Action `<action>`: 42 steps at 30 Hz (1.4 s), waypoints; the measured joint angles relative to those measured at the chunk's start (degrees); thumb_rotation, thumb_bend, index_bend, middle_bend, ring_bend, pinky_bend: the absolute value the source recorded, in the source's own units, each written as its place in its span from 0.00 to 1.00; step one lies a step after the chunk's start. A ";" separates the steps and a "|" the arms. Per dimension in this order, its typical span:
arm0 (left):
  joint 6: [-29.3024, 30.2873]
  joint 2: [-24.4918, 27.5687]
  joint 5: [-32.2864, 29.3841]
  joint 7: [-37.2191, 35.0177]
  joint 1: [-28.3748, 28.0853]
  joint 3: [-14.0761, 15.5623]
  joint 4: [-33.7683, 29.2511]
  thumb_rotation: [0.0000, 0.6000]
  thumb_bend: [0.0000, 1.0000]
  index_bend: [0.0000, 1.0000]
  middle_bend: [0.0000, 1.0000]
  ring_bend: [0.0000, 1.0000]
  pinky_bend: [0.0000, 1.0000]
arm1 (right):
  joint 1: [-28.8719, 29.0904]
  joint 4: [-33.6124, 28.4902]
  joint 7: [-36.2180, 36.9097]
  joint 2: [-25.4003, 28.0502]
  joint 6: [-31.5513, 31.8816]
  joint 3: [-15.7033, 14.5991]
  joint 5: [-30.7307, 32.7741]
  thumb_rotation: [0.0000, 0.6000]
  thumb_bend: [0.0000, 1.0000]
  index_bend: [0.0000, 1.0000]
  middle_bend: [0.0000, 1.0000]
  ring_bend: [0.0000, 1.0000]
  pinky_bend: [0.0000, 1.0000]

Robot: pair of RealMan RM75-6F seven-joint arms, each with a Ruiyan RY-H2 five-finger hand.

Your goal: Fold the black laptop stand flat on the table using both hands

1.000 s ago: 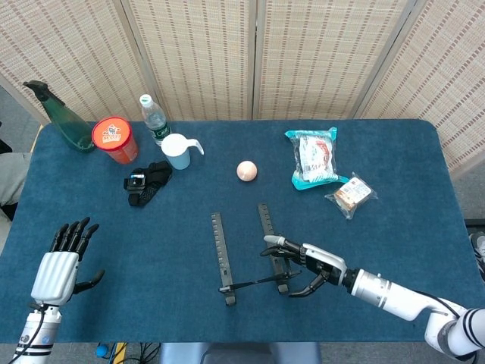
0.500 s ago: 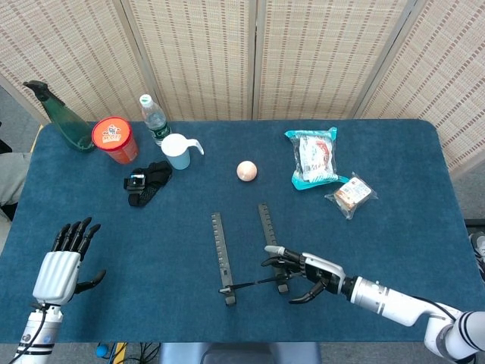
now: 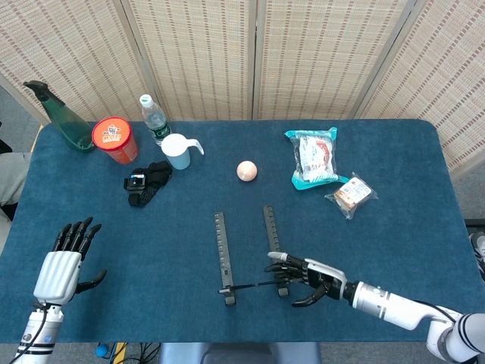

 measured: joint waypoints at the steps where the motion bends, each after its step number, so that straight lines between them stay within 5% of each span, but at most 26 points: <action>1: -0.07 0.01 -0.03 -0.01 -0.02 0.00 -0.01 1.00 0.19 0.09 0.01 0.00 0.00 | 0.00 0.06 0.05 -0.03 0.02 -0.08 0.03 1.00 0.01 0.00 0.18 0.06 0.11; 17: -6.38 1.24 -0.21 -4.74 -3.41 -0.29 0.73 1.00 0.19 0.21 0.02 0.00 0.00 | -0.60 -1.86 -3.47 4.08 5.08 1.03 0.91 1.00 0.01 0.00 0.16 0.06 0.11; 28: -18.53 1.99 1.45 -18.14 -10.35 0.65 3.38 1.00 0.19 0.25 0.08 0.05 0.00 | -3.02 -9.11 -12.07 12.98 8.93 5.15 4.97 1.00 0.01 0.00 0.15 0.06 0.11; 42: -28.12 -2.57 6.40 -33.54 -19.03 2.68 6.91 1.00 0.19 0.27 0.08 0.05 0.00 | -5.10 -10.43 -12.63 14.38 7.72 6.54 4.66 1.00 0.01 0.00 0.14 0.06 0.11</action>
